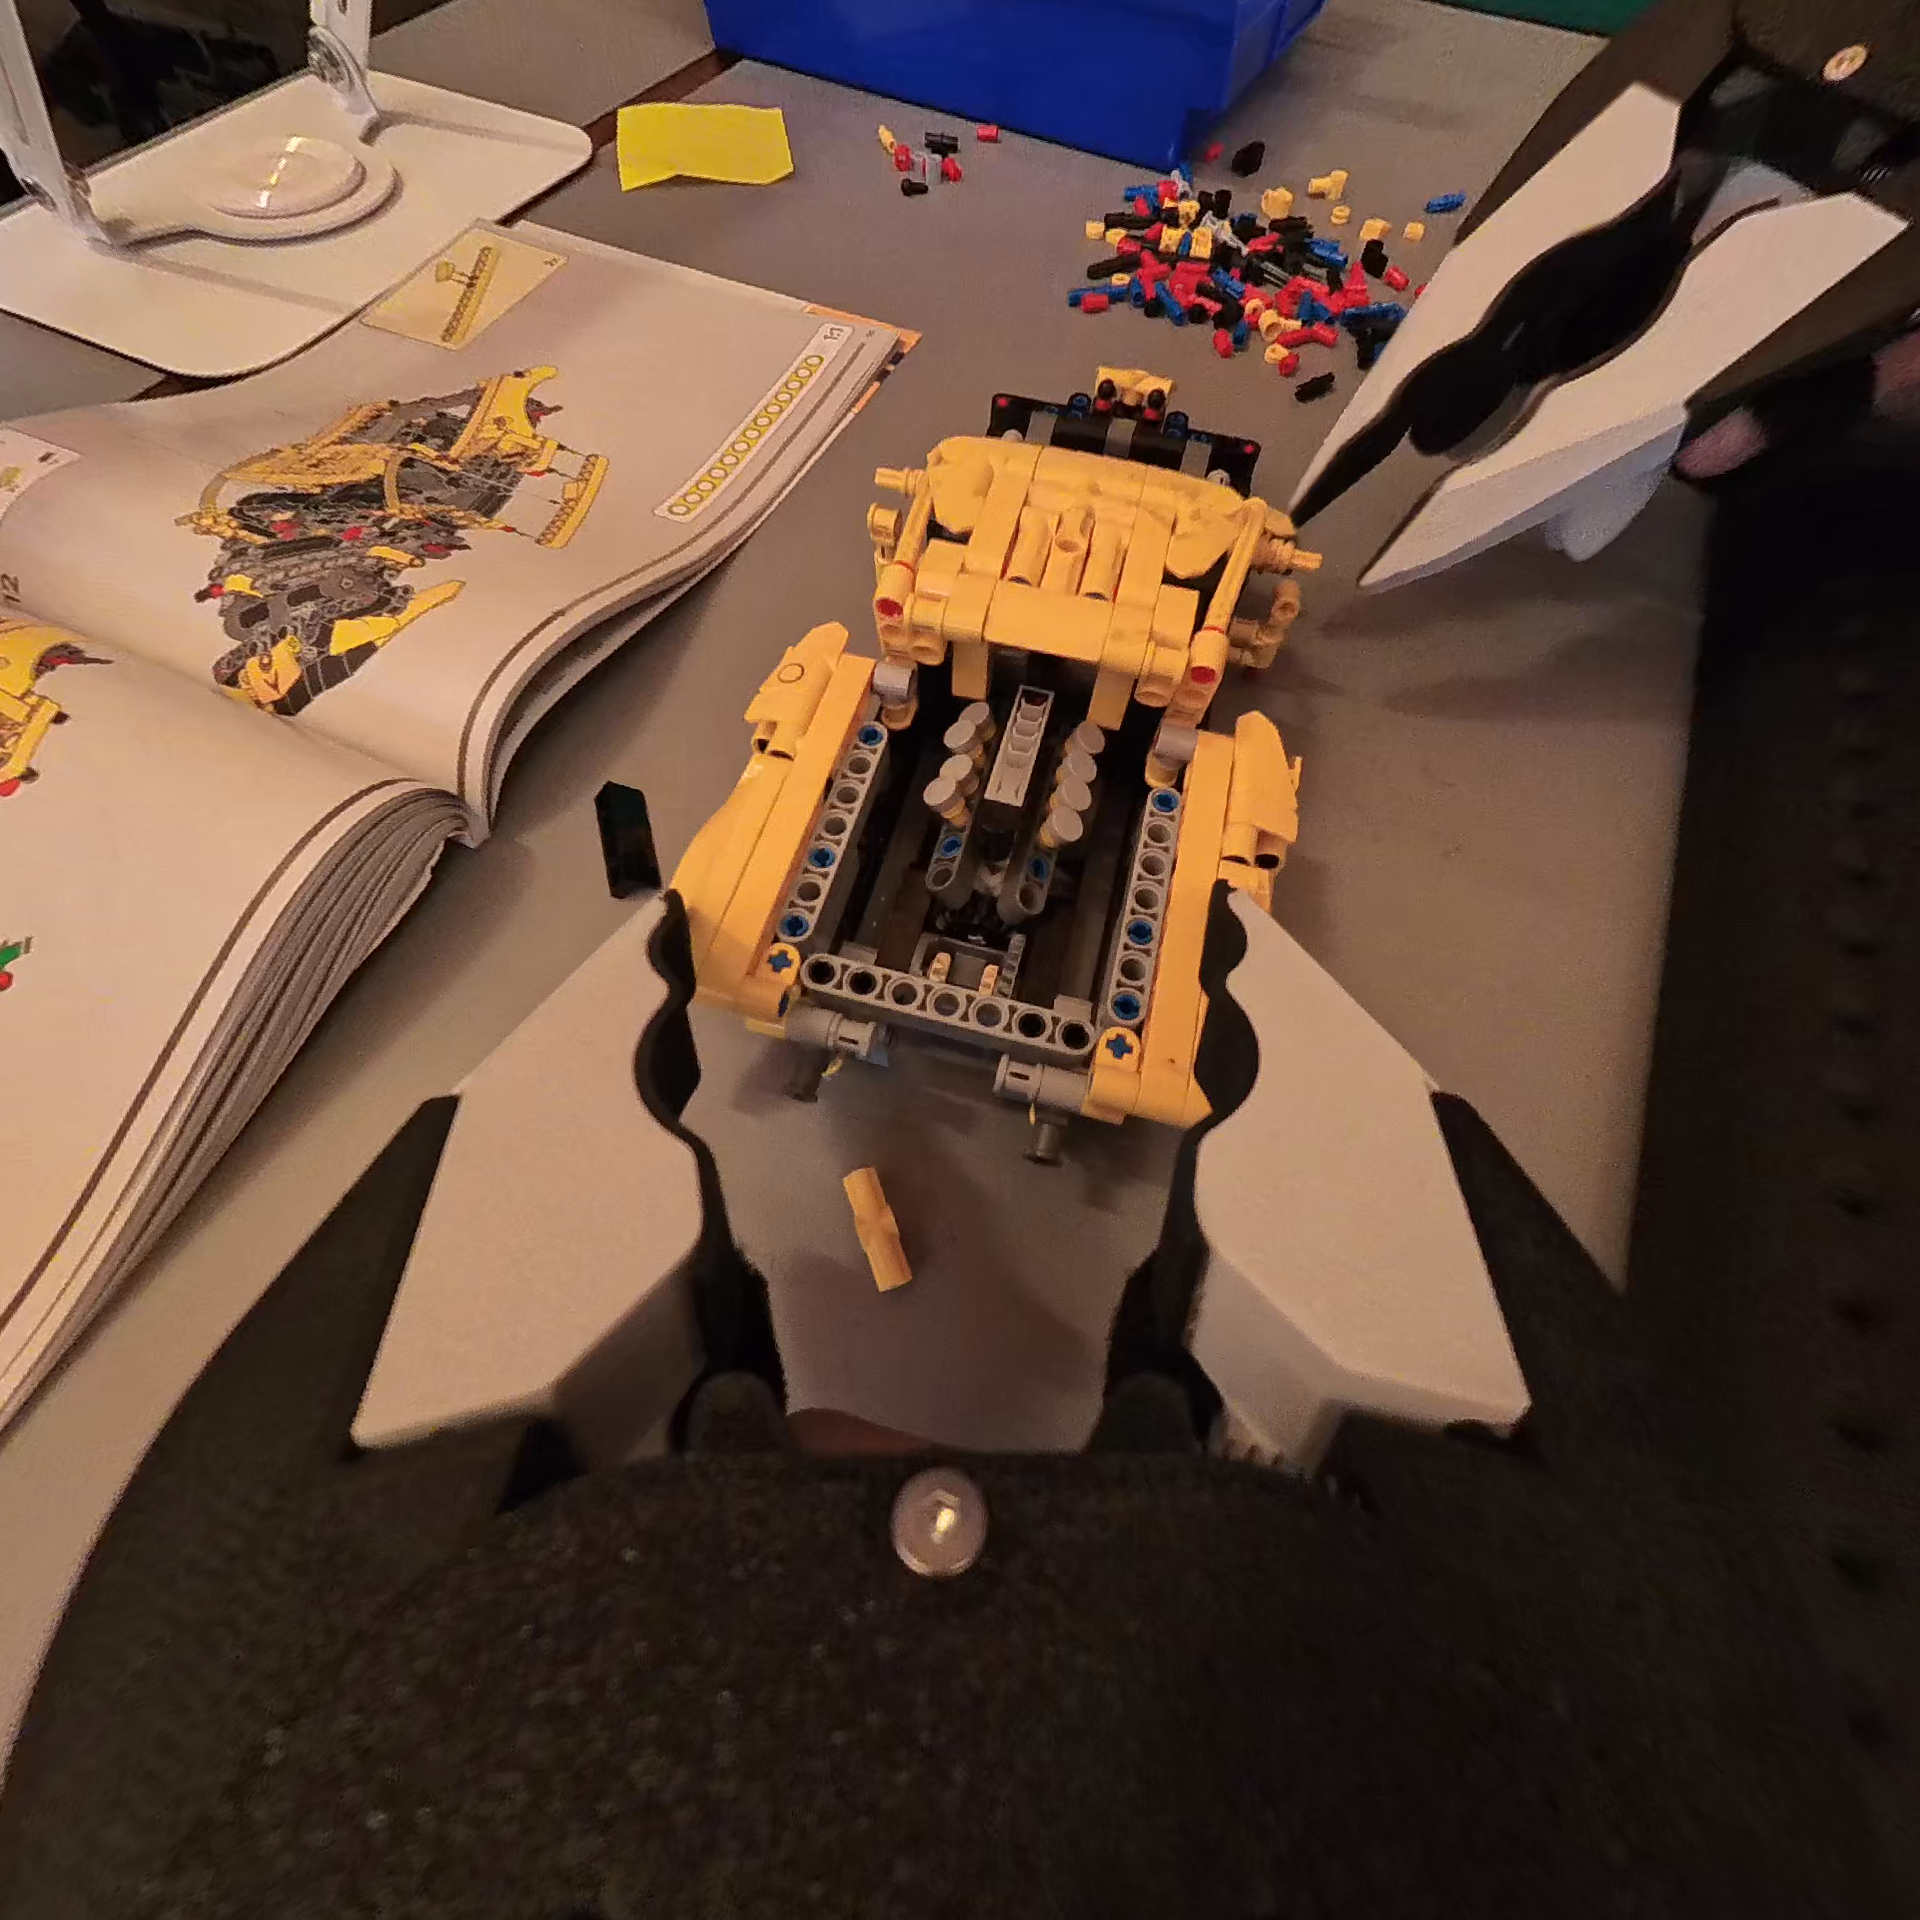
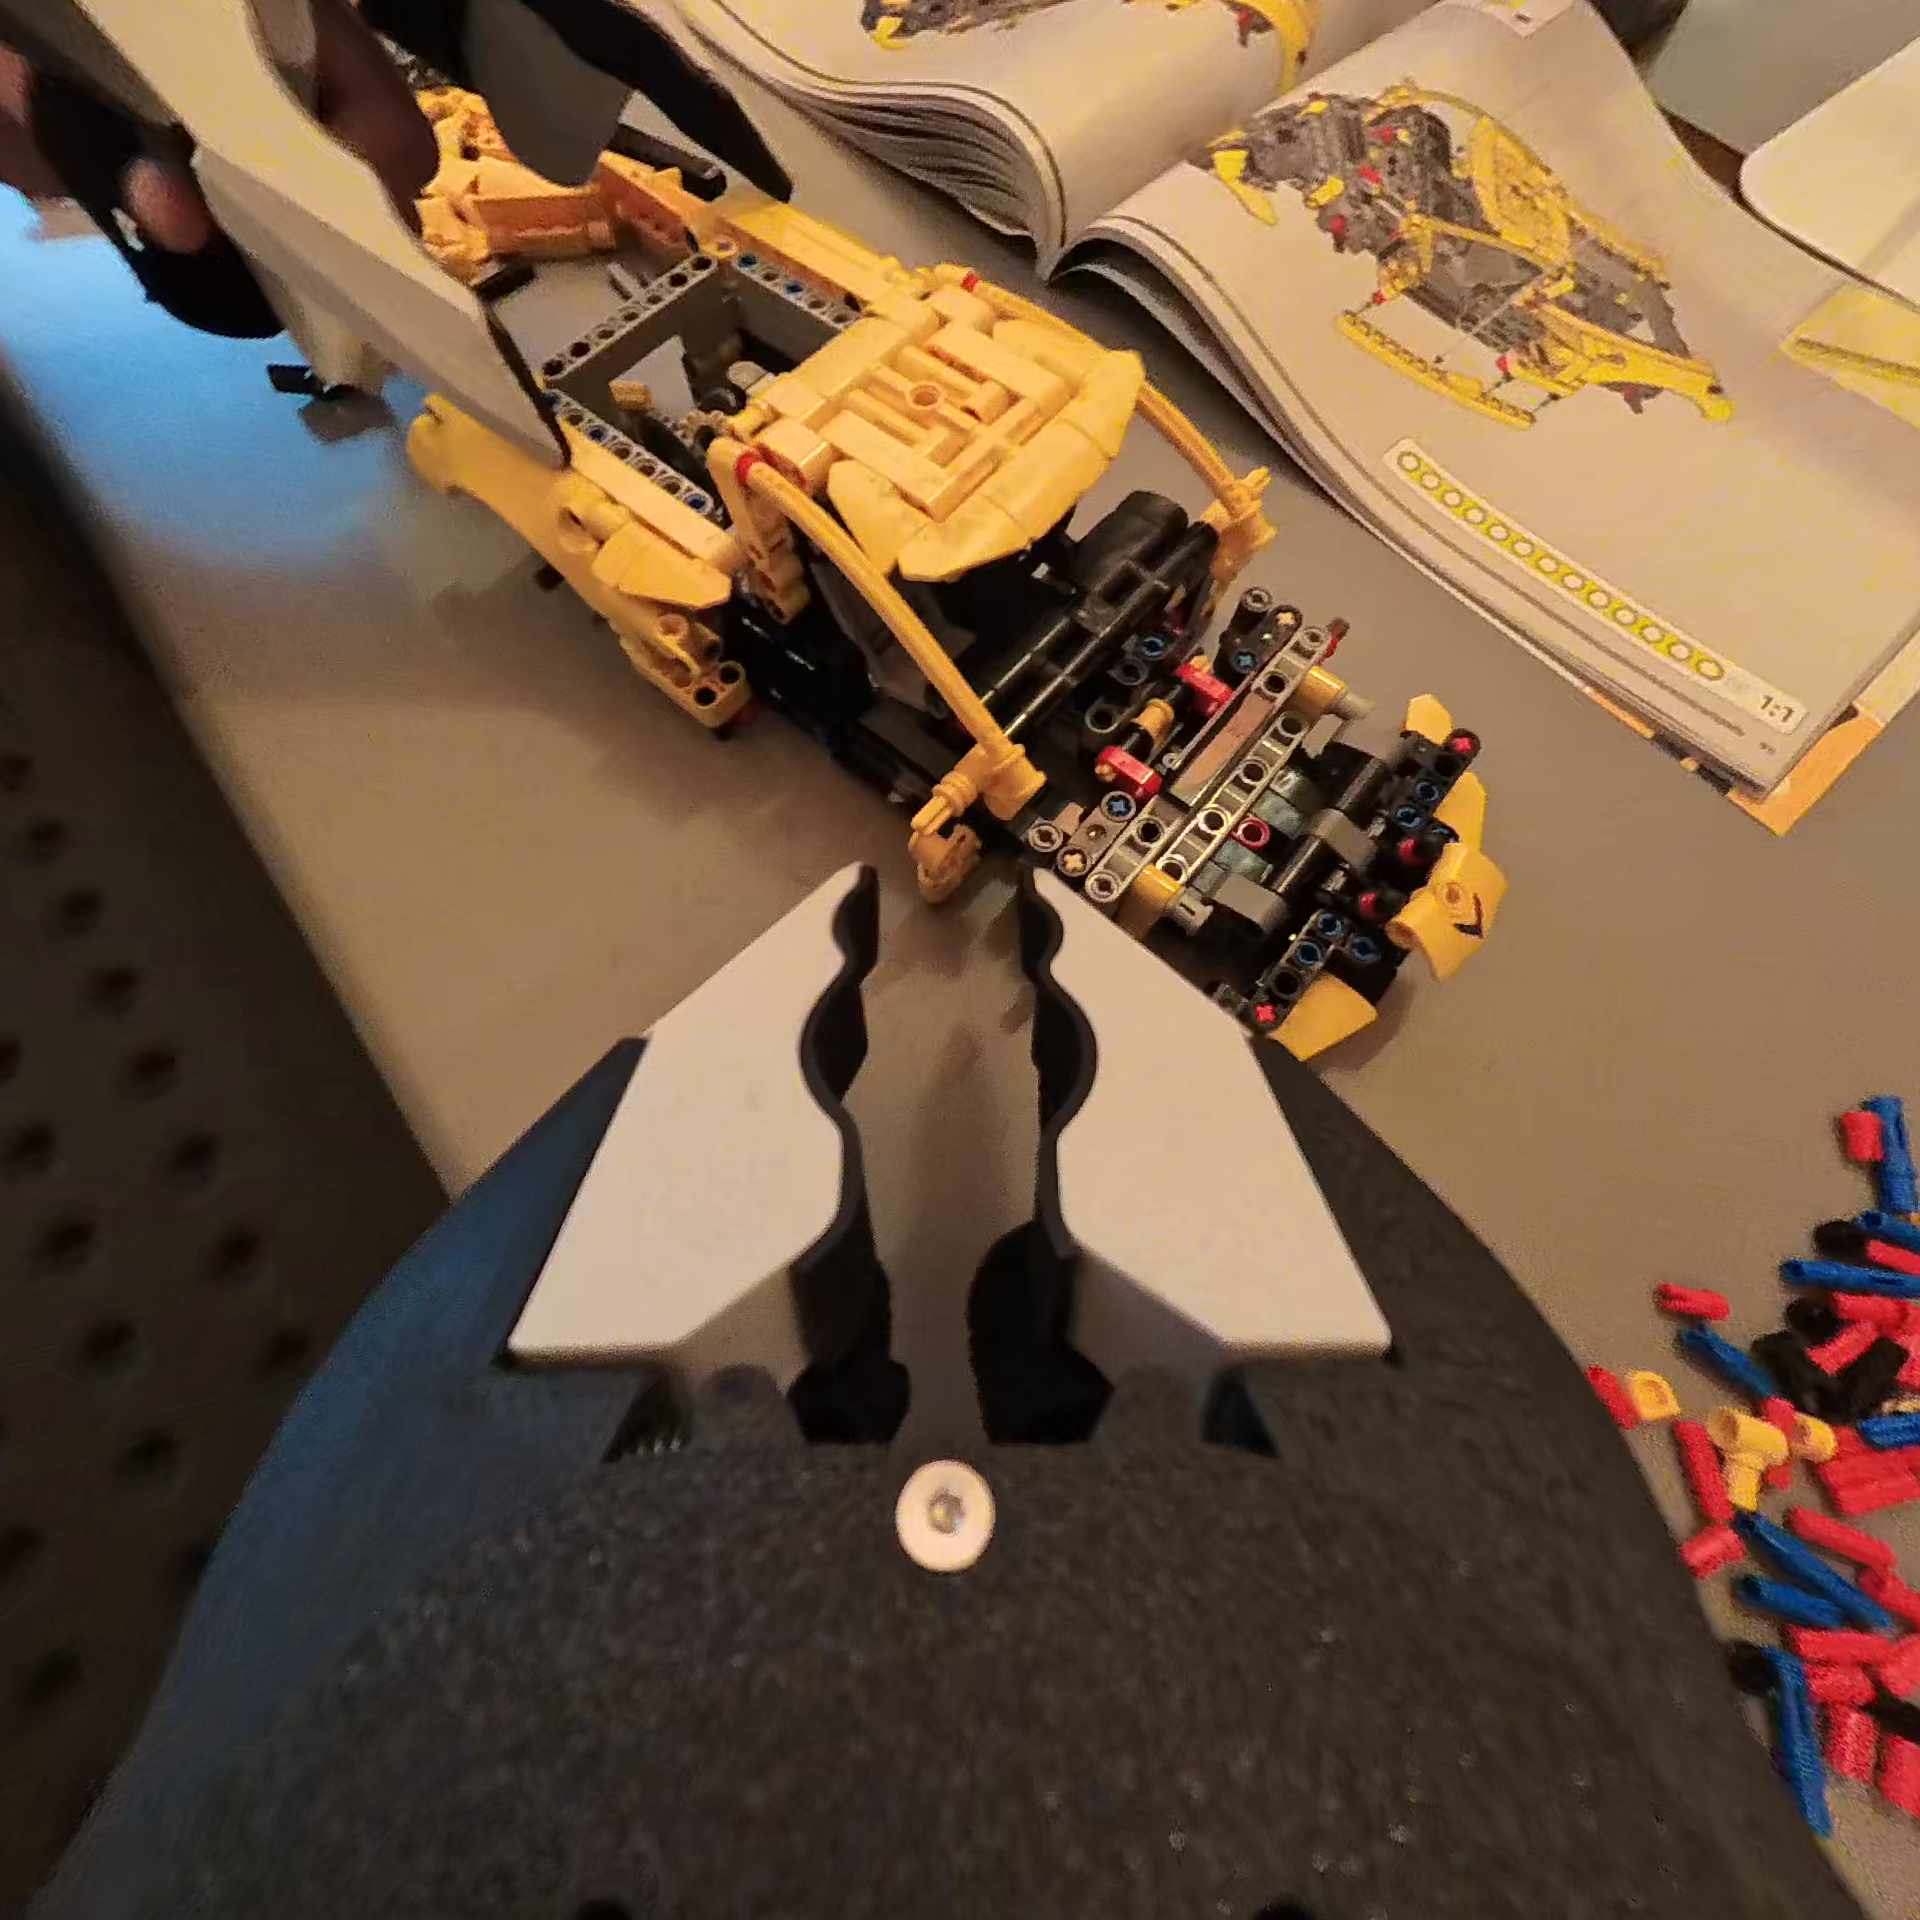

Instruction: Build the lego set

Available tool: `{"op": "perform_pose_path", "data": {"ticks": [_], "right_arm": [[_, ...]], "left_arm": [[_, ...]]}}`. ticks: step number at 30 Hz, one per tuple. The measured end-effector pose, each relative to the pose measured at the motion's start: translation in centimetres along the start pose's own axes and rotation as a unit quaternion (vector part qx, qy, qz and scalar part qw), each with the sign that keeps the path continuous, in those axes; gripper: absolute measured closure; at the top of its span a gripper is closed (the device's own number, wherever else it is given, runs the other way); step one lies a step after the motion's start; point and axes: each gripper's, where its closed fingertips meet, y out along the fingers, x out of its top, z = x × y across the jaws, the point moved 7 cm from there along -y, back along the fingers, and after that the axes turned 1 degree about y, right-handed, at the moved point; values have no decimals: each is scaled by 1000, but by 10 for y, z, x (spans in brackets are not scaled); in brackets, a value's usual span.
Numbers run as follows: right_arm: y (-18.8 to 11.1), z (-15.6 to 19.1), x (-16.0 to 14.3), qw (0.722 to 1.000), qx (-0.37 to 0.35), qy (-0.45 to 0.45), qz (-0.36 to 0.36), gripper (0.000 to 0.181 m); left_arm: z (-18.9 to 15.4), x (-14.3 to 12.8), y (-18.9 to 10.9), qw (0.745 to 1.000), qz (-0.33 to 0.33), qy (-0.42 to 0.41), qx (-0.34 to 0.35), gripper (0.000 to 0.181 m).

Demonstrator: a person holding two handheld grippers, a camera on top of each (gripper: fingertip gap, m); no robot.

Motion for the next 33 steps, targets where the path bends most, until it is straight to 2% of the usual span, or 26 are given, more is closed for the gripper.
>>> {"op": "perform_pose_path", "data": {"ticks": [7, 10, 13, 15, 20, 24, 28, 33], "right_arm": [[14, 9, 0, 1000, -7, 13, -12, 161], [16, 8, -3, 999, -36, -30, -15, 172], [17, 9, -6, 995, -45, -83, -33, 172], [17, 8, -6, 995, -44, -86, -39, 172], [16, 8, -2, 999, -42, -1, -5, 173], [16, 10, -2, 995, -75, 69, -2, 173], [16, 12, -3, 996, -82, -14, -12, 173], [14, -3, -12, 976, 5, -214, -43, 170]], "left_arm": [[-2, 0, 0, 1000, -6, 6, 4, 84], [-3, 0, 0, 1000, -8, 8, 5, 85], [-4, 0, 1, 1000, -9, 10, 5, 85], [-4, 0, 1, 1000, -10, 11, 5, 85], [-5, 0, 1, 1000, -10, 10, 5, 86], [-6, 0, 2, 1000, -10, 10, 6, 86], [-6, 0, 2, 1000, -11, 11, 4, 86], [-6, 0, 2, 1000, -13, 11, 3, 86]]}}
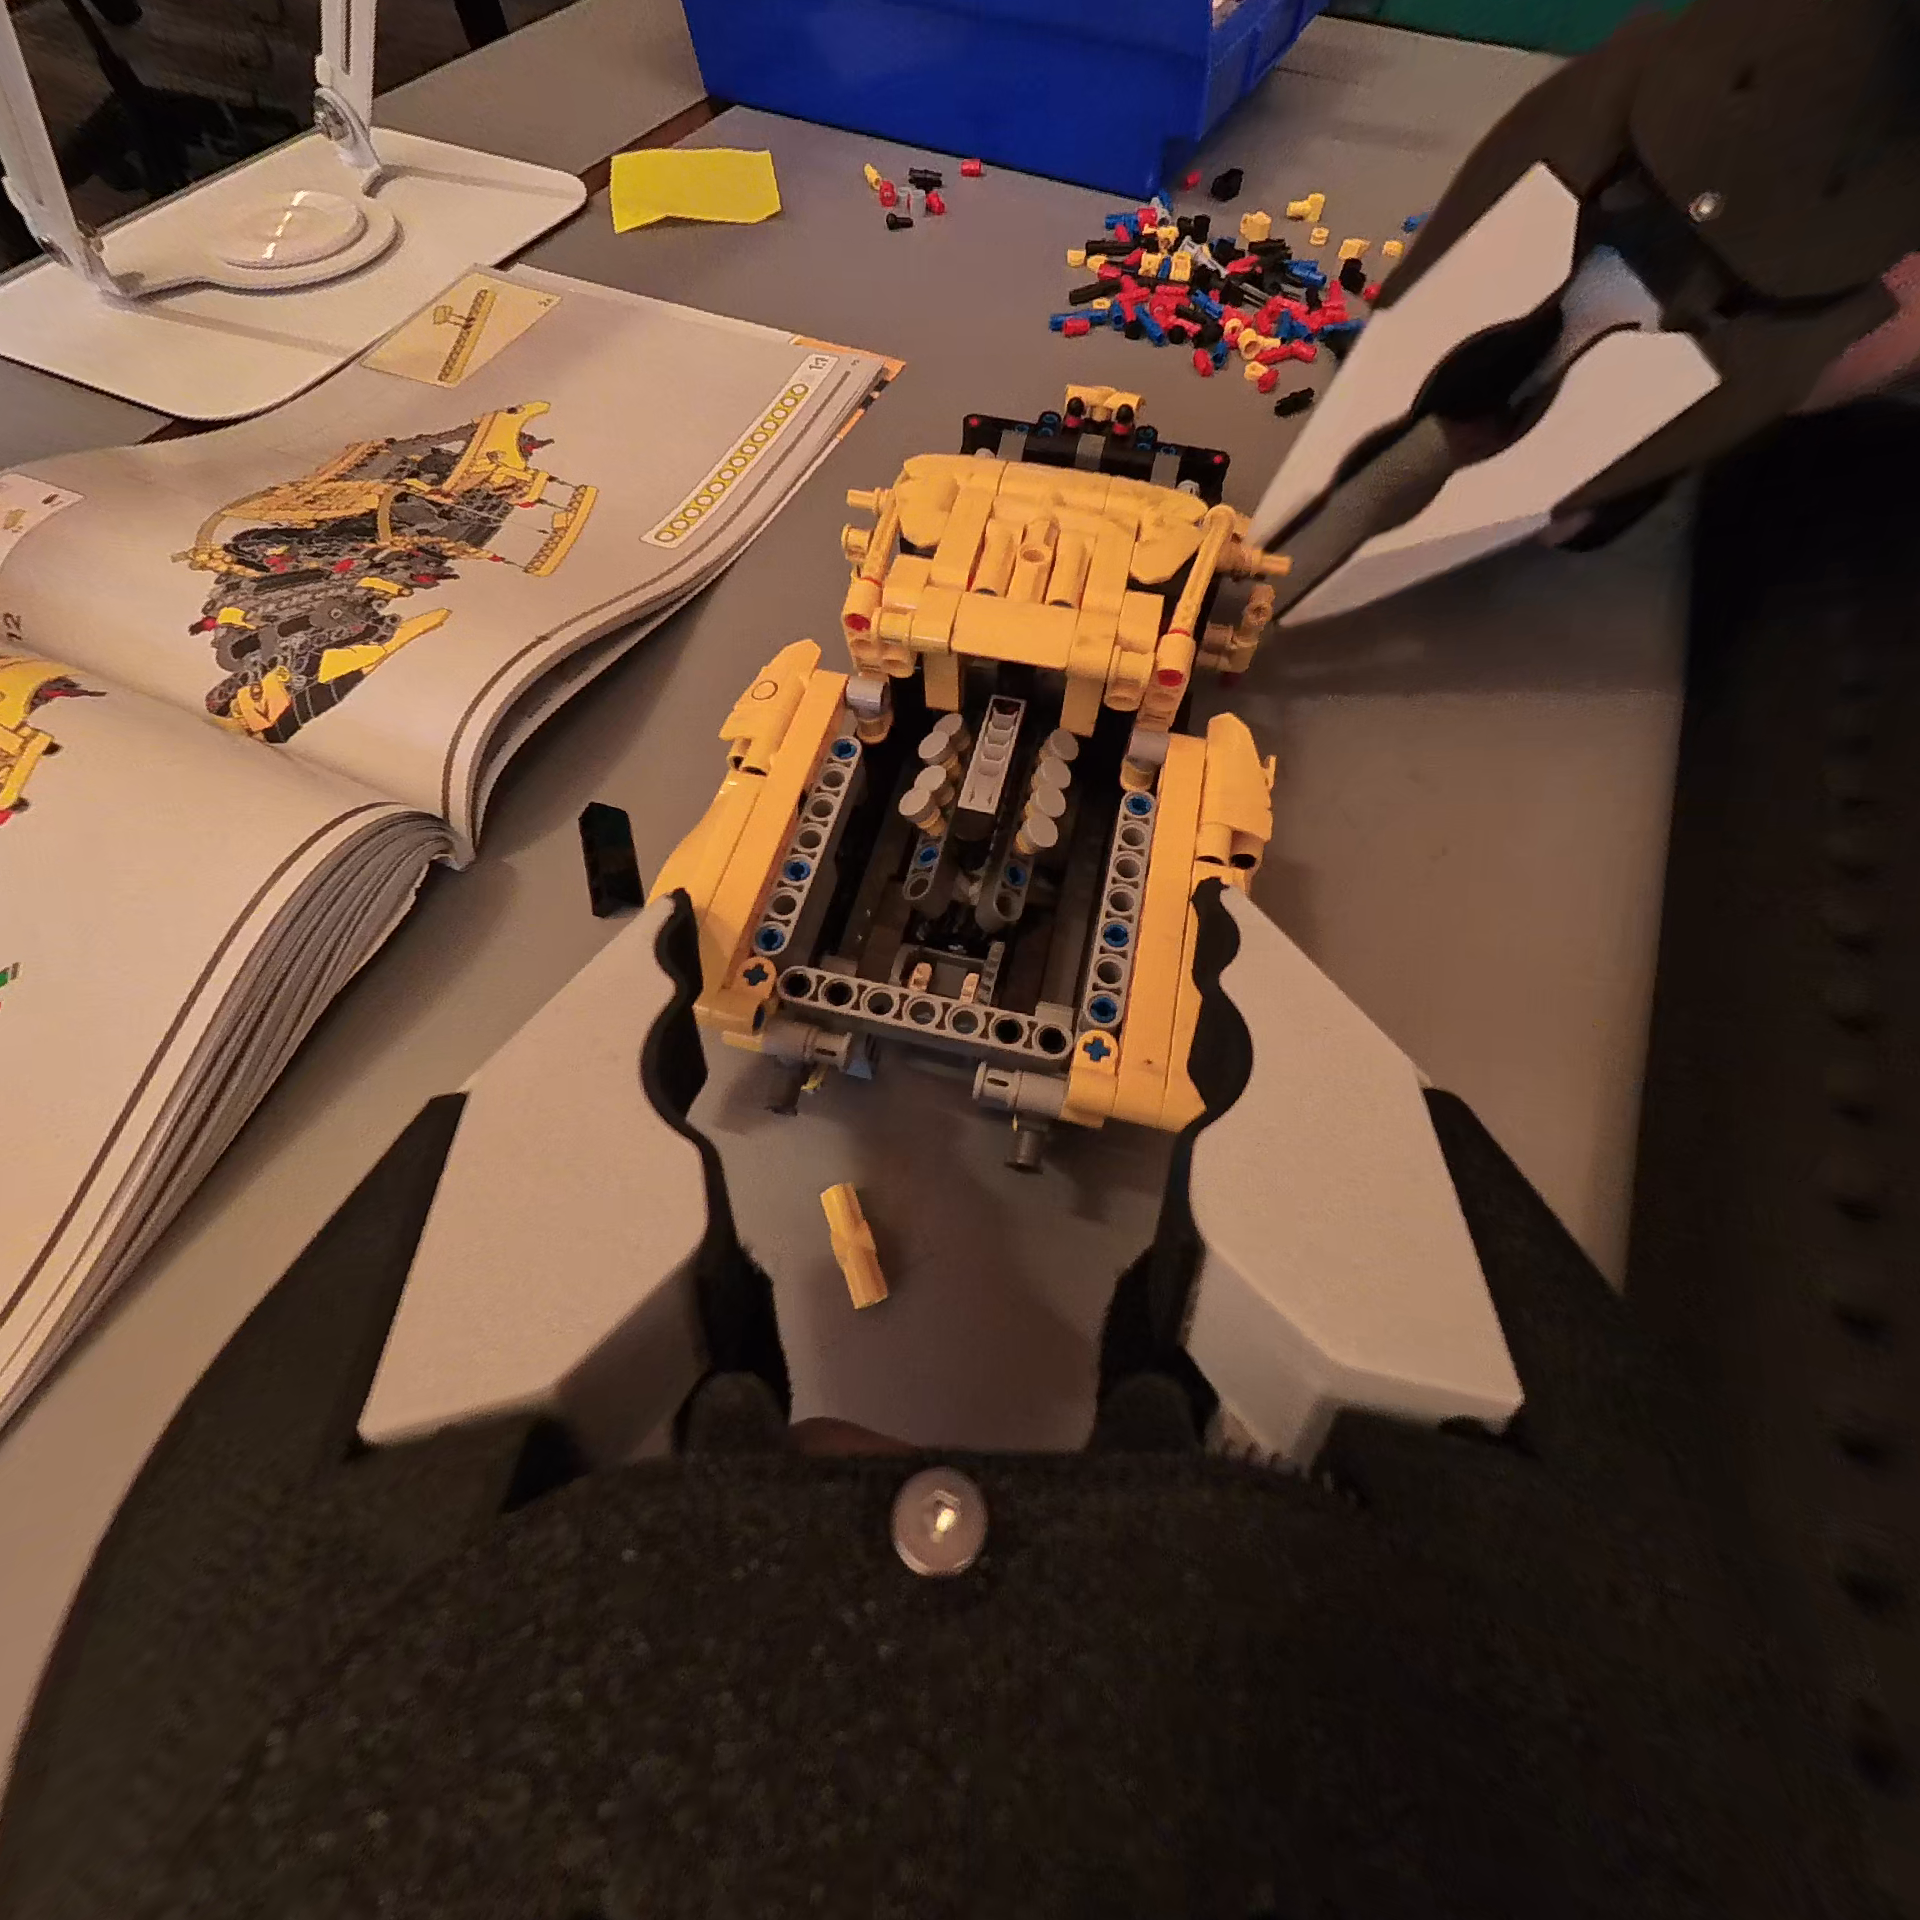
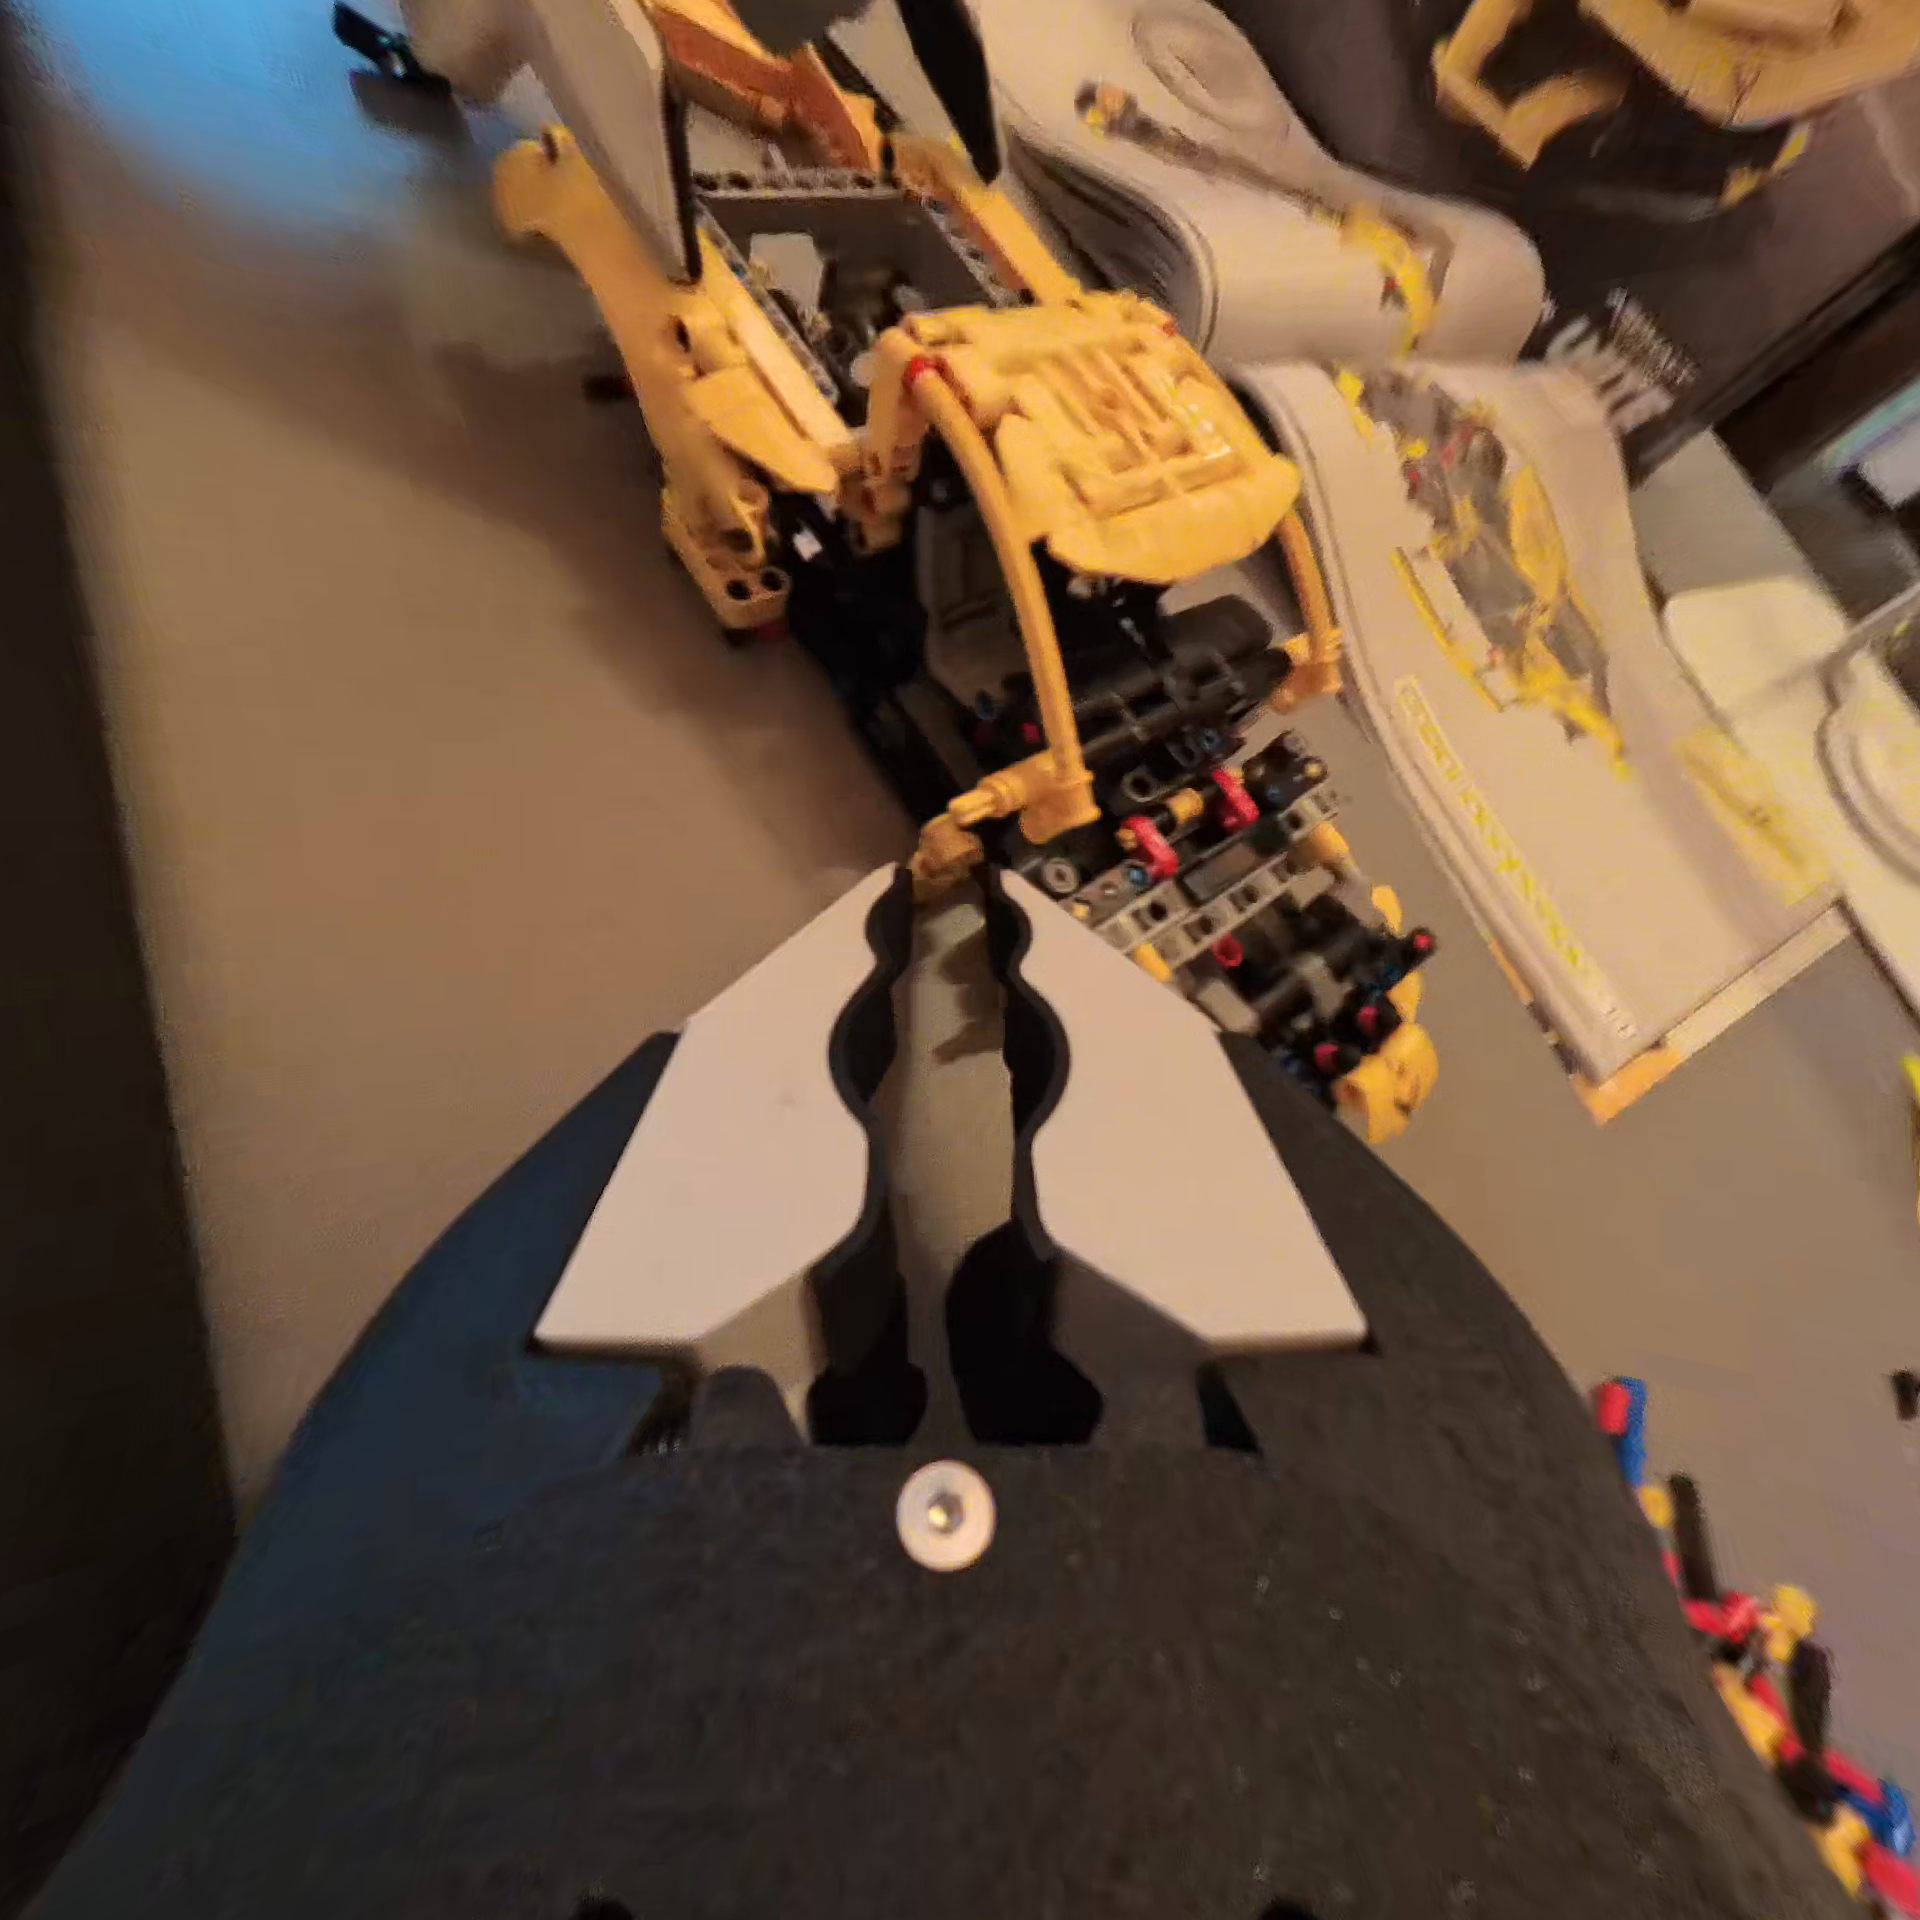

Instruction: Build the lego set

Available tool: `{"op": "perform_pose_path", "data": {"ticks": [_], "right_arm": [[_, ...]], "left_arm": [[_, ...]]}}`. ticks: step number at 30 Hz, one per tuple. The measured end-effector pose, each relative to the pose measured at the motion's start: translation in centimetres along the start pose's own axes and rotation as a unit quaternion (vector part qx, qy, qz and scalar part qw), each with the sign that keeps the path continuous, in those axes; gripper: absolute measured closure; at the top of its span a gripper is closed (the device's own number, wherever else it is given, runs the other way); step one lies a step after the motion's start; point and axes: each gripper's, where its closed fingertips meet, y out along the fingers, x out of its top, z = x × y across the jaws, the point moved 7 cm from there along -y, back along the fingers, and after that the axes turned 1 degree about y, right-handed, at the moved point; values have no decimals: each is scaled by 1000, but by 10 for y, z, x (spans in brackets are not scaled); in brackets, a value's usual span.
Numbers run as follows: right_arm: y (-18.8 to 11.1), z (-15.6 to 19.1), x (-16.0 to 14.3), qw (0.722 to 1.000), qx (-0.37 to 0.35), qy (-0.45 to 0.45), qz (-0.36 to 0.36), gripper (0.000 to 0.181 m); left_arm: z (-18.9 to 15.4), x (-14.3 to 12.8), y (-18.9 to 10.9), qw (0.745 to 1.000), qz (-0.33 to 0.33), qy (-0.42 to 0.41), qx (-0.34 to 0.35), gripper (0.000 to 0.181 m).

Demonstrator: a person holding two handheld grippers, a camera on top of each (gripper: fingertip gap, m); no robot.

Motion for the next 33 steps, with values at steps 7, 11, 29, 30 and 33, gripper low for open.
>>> {"op": "perform_pose_path", "data": {"ticks": [7, 11, 29, 30, 33], "right_arm": [[3, -16, -1, 989, 144, 2, -40, 166], [8, -22, -2, 979, 193, 49, -42, 172], [3, -10, 3, 919, -8, 391, 43, 177], [3, -7, 4, 915, -35, 399, 46, 177], [5, 0, 10, 916, -110, 381, 57, 177]], "left_arm": [[0, -1, 0, 1000, -6, 0, -3, 86], [1, -1, 0, 1000, -8, 0, -5, 86], [-8, -1, 3, 1000, -11, 1, 19, 82], [-9, -2, 3, 1000, -10, 4, 23, 81], [-12, -2, 4, 999, -6, 10, 31, 80]]}}
